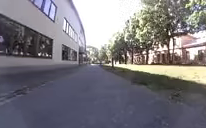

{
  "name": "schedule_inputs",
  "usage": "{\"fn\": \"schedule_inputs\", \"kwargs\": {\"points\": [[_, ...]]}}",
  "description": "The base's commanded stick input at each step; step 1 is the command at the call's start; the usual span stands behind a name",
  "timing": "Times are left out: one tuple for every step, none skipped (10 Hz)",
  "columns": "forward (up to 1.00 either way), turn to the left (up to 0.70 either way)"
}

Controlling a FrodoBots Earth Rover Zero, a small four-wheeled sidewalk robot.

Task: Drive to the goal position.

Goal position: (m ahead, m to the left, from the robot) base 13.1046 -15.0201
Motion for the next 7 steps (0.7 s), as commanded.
{"fn": "schedule_inputs", "kwargs": {"points": [[0.45, 0.00], [0.45, 0.00], [0.45, 0.00], [0.45, 0.00], [0.45, 0.00], [0.45, 0.00], [0.45, 0.00]]}}
